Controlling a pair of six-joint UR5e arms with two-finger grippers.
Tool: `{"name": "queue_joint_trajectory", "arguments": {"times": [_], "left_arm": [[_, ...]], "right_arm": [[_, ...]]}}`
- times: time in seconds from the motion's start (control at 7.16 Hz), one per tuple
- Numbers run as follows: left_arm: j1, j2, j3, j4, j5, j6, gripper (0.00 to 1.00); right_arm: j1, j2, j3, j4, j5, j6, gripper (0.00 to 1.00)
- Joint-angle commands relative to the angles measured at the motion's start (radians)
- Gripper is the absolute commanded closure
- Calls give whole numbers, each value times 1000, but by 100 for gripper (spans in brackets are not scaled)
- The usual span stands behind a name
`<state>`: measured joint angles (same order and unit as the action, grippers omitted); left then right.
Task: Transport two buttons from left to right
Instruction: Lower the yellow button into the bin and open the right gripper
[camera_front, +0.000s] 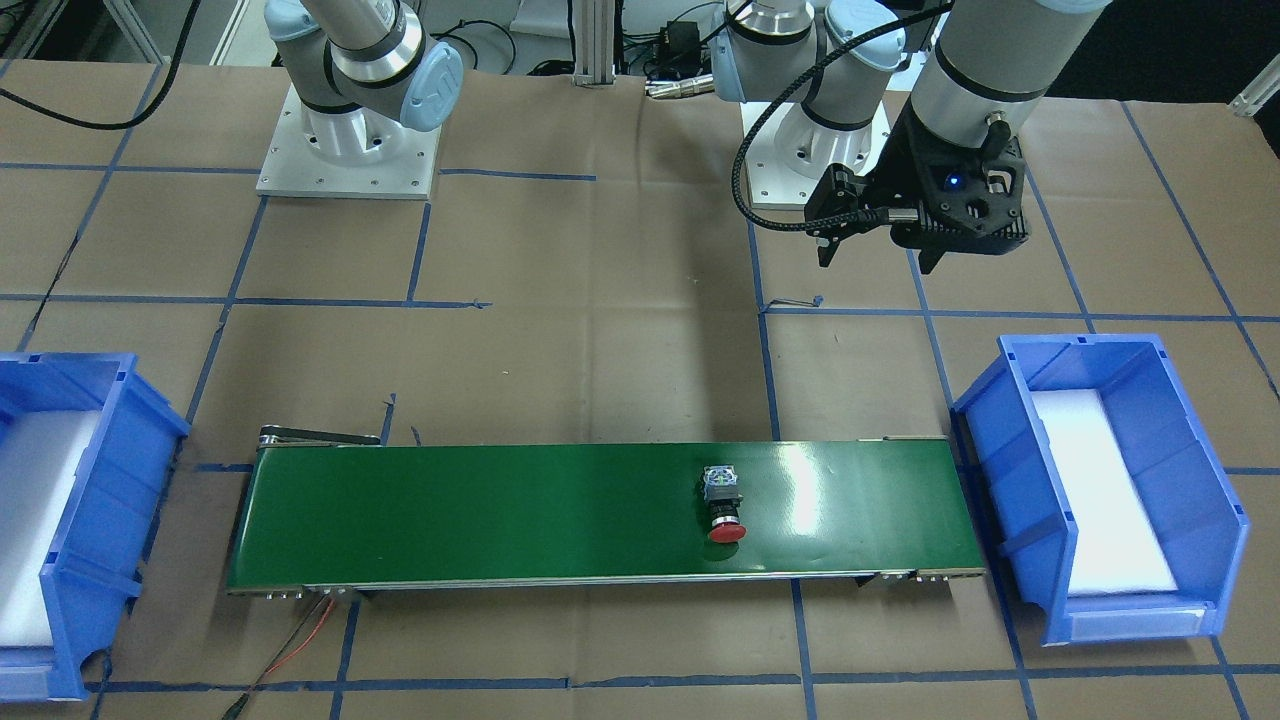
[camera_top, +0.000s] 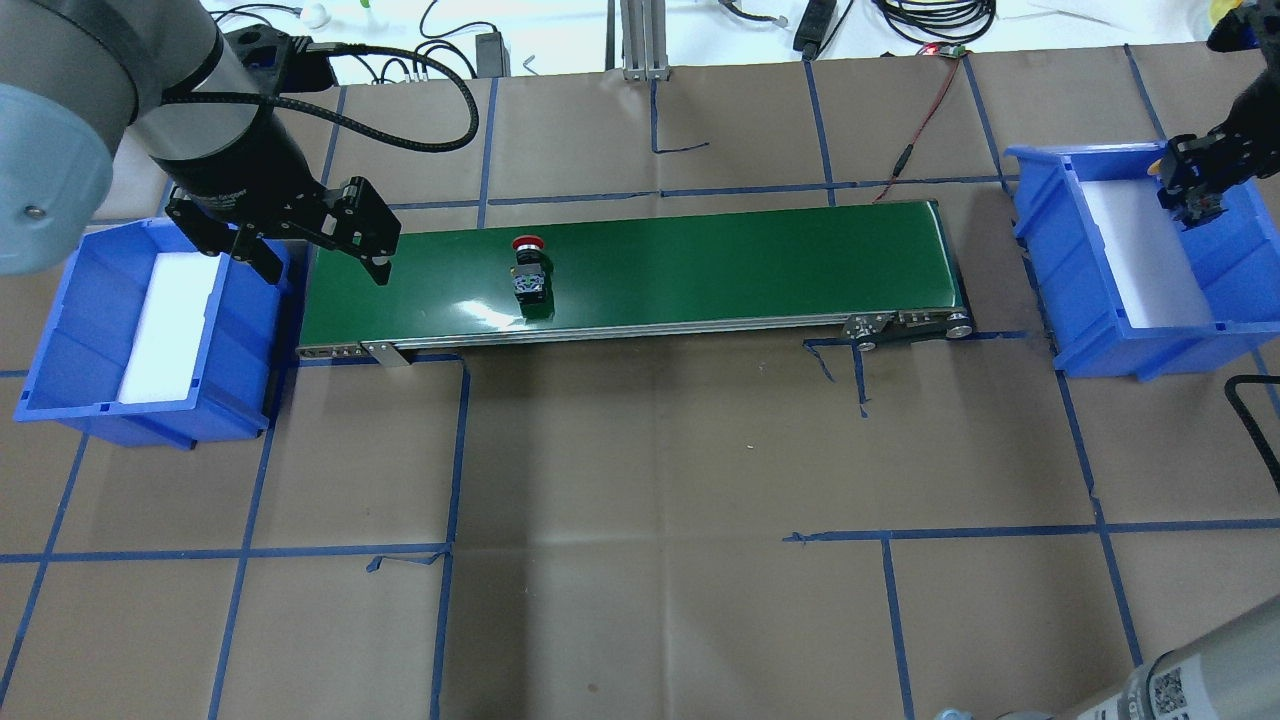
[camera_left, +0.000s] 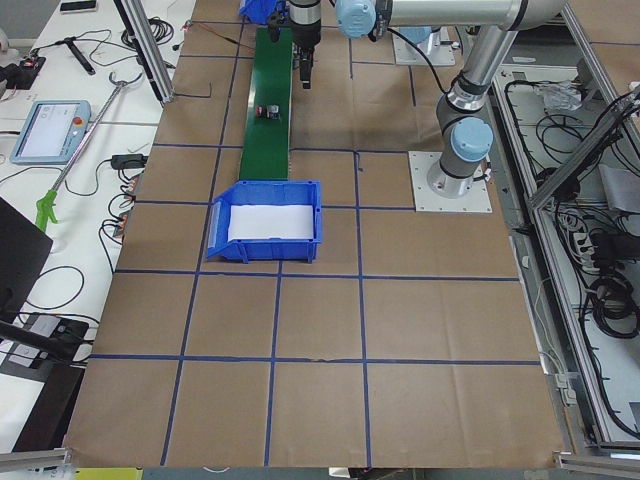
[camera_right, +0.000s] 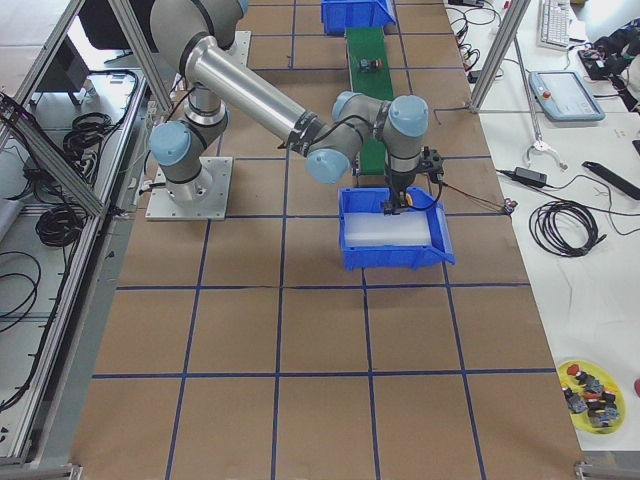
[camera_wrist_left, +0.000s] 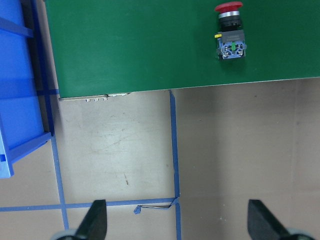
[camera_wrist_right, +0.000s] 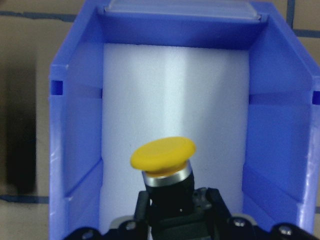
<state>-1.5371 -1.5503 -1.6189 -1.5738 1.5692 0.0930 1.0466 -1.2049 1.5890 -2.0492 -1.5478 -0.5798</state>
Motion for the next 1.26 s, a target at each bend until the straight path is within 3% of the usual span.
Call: {"name": "queue_joint_trajectory", "arguments": {"times": [0.0,0.14,0.84,0.98,1.12], "left_arm": [[0,-1,-1,0,0,-1,0],[0,3,-1,0,0,-1,0],[0,2,-1,0,0,1,0],[0,4,-1,0,-1,-1,0],[0,0,-1,0,2,-1,0]], "right_arm": [[-32,13,138,-147,-2,-6,98],[-43,15,181,-199,-9,-3,98],[-46,18,244,-204,-18,94,94],[-48,25,243,-204,-20,89,55],[-48,33,243,-213,-18,87,39]]}}
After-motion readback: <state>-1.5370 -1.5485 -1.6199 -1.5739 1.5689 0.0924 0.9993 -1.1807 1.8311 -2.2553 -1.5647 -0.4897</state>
